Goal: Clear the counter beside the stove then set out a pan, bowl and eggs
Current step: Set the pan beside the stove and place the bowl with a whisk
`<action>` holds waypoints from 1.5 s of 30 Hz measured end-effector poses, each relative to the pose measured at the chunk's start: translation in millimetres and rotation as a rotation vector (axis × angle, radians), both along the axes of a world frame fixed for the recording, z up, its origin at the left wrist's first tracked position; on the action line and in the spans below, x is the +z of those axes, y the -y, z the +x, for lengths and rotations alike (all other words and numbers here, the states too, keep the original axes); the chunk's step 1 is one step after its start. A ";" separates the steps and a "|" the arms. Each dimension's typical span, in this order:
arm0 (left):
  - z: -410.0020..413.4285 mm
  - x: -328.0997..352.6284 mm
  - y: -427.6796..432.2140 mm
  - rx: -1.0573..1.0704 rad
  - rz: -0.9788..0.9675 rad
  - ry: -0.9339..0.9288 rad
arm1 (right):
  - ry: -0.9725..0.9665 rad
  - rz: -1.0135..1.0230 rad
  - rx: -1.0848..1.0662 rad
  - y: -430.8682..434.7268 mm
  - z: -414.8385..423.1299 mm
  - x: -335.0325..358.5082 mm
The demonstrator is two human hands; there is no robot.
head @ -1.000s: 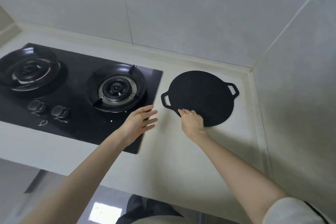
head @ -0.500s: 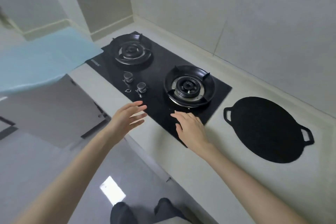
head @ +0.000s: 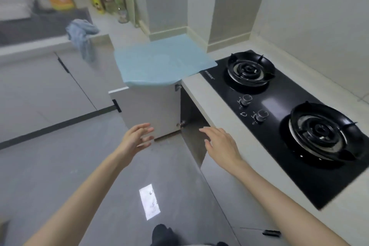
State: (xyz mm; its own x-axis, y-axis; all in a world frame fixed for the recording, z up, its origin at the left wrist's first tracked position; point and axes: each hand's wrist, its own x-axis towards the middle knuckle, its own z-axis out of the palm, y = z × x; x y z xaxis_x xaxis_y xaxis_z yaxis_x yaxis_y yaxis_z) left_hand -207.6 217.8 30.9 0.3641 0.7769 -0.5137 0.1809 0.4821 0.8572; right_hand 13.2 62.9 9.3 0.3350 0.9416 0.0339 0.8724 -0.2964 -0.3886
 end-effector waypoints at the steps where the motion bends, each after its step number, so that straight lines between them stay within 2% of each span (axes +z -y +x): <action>1: -16.4 -2.4 -17.2 0.017 0.002 -0.018 | -0.003 0.007 0.017 -20.6 -12.8 0.5; 9: -103.4 -20.3 -126.3 0.109 0.095 -0.174 | 0.027 0.006 0.129 -159.6 -74.5 9.6; 15: -113.0 -34.1 -202.9 0.081 0.197 -0.244 | 0.079 -0.045 0.247 -259.2 -89.6 10.8; 22: -79.4 -66.7 -303.9 -0.056 0.265 -0.379 | 0.122 -0.075 0.308 -376.4 -75.0 -30.5; 28: -47.3 -96.8 -373.0 -0.337 0.405 -0.576 | 0.152 -0.241 0.377 -456.0 -59.6 -67.7; 32: -38.2 -119.1 -399.5 -0.513 0.425 -0.679 | 0.204 -0.315 0.428 -478.4 -53.2 -81.4; 35: -36.7 -132.4 -409.5 -0.607 0.415 -0.730 | 0.209 -0.241 0.442 -481.5 -51.2 -88.8; 38: -35.3 -139.4 -411.9 -0.591 0.421 -0.722 | 0.239 -0.181 0.447 -482.7 -48.9 -93.9; 45: -44.4 -148.9 -395.6 -0.646 0.417 -0.702 | 0.259 -0.333 0.405 -481.8 -52.8 -87.6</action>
